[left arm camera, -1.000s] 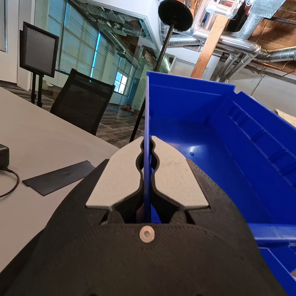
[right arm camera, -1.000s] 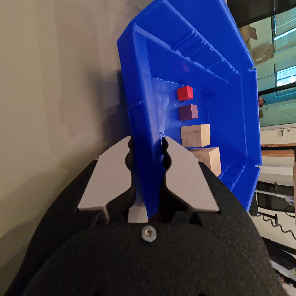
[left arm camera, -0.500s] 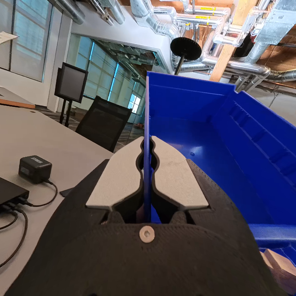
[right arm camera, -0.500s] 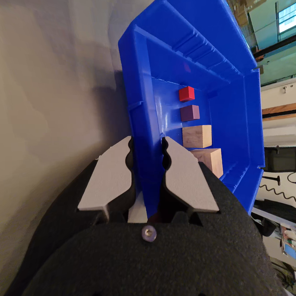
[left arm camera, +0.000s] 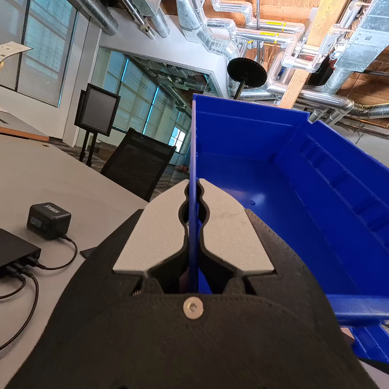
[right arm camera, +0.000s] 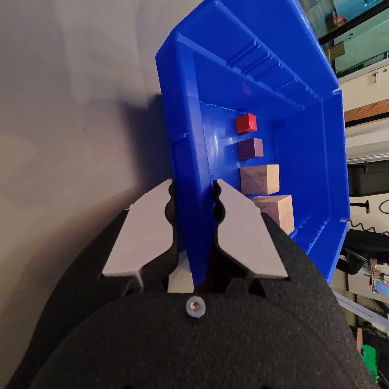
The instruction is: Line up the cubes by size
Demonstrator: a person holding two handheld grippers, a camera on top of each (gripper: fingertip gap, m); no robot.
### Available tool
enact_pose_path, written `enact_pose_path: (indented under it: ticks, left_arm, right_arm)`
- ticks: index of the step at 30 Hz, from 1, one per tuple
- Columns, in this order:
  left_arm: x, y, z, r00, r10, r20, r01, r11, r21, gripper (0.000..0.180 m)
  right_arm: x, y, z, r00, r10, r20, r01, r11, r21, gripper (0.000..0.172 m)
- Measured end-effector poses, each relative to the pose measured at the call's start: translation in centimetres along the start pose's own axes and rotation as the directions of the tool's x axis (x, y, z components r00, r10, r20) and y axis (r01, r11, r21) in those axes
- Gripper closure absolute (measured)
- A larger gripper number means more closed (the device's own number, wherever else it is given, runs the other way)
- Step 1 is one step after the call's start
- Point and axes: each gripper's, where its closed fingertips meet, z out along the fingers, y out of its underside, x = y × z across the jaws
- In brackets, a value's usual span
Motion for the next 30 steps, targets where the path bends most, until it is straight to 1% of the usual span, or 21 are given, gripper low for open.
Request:
enact_pose_path:
  ticks: [2, 3, 5, 7, 10, 13, 17, 20, 23, 25, 27, 30]
  left_arm:
    - [0.0, 0.0, 0.0, 1.0, 0.001, 0.0, -0.001, 1.0, 0.0, 0.178]
    - [0.0, 0.0, 0.0, 1.0, 0.002, -0.001, -0.002, 1.0, -0.001, 0.178]
    - [0.1, 0.0, 0.0, 1.0, 0.007, -0.002, -0.007, 1.0, -0.002, 0.178]
    - [0.3, -0.2, 0.0, 1.0, 0.014, -0.007, -0.014, 1.0, 0.002, 0.178]
    - [1.1, -0.7, 0.0, 0.999, 0.018, -0.031, -0.018, 1.0, 0.015, 0.178]
    - [2.9, -1.1, -0.1, 0.996, 0.023, -0.087, -0.021, 0.999, 0.031, 0.178]
    - [7.6, -1.1, 0.0, 0.975, 0.032, -0.219, -0.024, 0.999, 0.038, 0.178]
    - [13.3, -0.6, -0.4, 0.939, 0.051, -0.34, -0.045, 0.999, 0.026, 0.178]
    - [20.2, 0.3, -1.6, 0.88, 0.066, -0.47, -0.071, 0.997, 0.008, 0.178]
    - [25.2, 1.2, -3.0, 0.824, 0.056, -0.564, -0.074, 0.997, -0.009, 0.177]
    - [30.3, 2.7, -4.8, 0.756, 0.026, -0.654, -0.075, 0.996, -0.047, 0.178]
    - [37.5, 5.7, -8.0, 0.646, -0.045, -0.762, -0.081, 0.989, -0.127, 0.177]
  right_arm:
    - [0.1, -0.1, 0.1, 1.0, -0.004, 0.001, 0.004, 1.0, 0.002, 0.138]
    - [0.0, -0.1, 0.0, 1.0, -0.004, 0.013, 0.004, 1.0, 0.01, 0.136]
    - [-0.1, -0.3, -0.7, 1.0, -0.006, 0.023, 0.005, 0.999, 0.05, 0.125]
    - [-0.1, -0.5, -2.3, 1.0, -0.006, 0.029, 0.003, 0.995, 0.095, 0.119]
    - [0.4, -0.7, -6.2, 0.999, 0.033, 0.035, -0.04, 0.977, 0.21, 0.118]
    - [1.4, 0.1, -11.0, 0.995, 0.093, 0.033, -0.099, 0.941, 0.325, 0.117]
    - [3.0, 2.8, -17.2, 0.983, 0.185, 0.007, -0.169, 0.881, 0.441, 0.116]
    - [4.5, 6.5, -21.6, 0.965, 0.259, -0.042, -0.205, 0.844, 0.495, 0.12]
    - [6.3, 11.9, -25.9, 0.932, 0.35, -0.092, -0.254, 0.814, 0.522, 0.12]
    - [7.7, 15.9, -28.7, 0.9, 0.415, -0.133, -0.288, 0.796, 0.533, 0.12]
    - [8.6, 20.0, -31.1, 0.871, 0.462, -0.166, -0.315, 0.786, 0.532, 0.12]
    - [10.1, 27.1, -33.8, 0.789, 0.566, -0.239, -0.39, 0.763, 0.516, 0.121]
